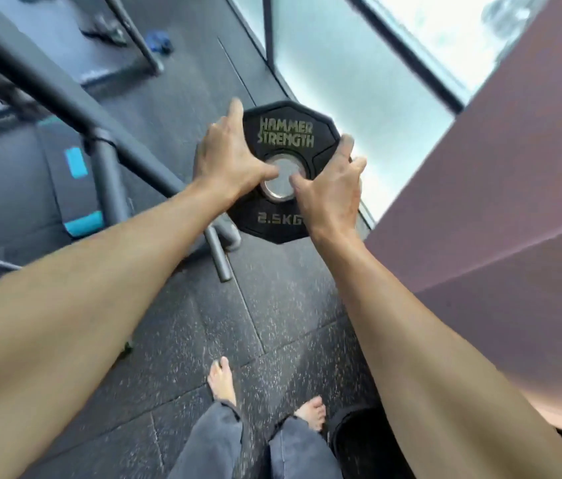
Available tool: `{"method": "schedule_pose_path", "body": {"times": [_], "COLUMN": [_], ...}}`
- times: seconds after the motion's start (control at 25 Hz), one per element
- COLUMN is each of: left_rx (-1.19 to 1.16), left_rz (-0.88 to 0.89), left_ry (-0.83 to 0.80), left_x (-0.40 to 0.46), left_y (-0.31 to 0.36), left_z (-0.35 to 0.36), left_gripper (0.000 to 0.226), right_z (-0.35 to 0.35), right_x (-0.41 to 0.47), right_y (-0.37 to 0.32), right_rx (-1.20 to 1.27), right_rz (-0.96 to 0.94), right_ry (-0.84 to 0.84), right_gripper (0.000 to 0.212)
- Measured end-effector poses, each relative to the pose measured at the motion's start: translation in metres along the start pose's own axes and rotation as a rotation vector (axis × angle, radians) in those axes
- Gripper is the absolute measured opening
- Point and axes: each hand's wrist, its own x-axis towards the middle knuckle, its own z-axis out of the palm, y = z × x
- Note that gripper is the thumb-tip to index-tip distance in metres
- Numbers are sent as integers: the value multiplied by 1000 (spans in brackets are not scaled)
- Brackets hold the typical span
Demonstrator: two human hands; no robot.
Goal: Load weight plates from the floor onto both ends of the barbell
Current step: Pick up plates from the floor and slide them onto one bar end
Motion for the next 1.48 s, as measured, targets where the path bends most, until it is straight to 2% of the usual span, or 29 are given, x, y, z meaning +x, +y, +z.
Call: {"method": "schedule_pose_path", "body": {"times": [0.12,0.4,0.6,0.72,0.96,1.08,1.2,1.48], "left_rx": [21,-39,-132,-118,-69,-40,-2,25], "left_rz": [-1,39,212,281,234,191,128,19], "left_ry": [94,361,519,585,643,684,705,736], "left_x": [-9,-64,-120,-161,-217,-240,-265,-331], "left_y": [-1,-29,-70,-98,-154,-178,-199,-258], "left_z": [-96,-296,-441,-508,-598,-629,-655,-694], "left_gripper": [72,70,72,71,69,77,82,76], "right_z": [-22,-61,-90,-90,-68,-49,-34,5], "right_x": [-18,-104,-199,-259,-336,-359,-380,-448], "right_y": [-78,-246,-368,-413,-486,-514,-539,-574], "right_rx": [80,232,336,446,585,638,666,714], "right_rz": [-154,-436,-607,-666,-766,-838,-891,-986], "right_ry": [2,53,221,282,168,81,-22,-218], "right_gripper": [71,79,77,76,75,82,85,78]}}
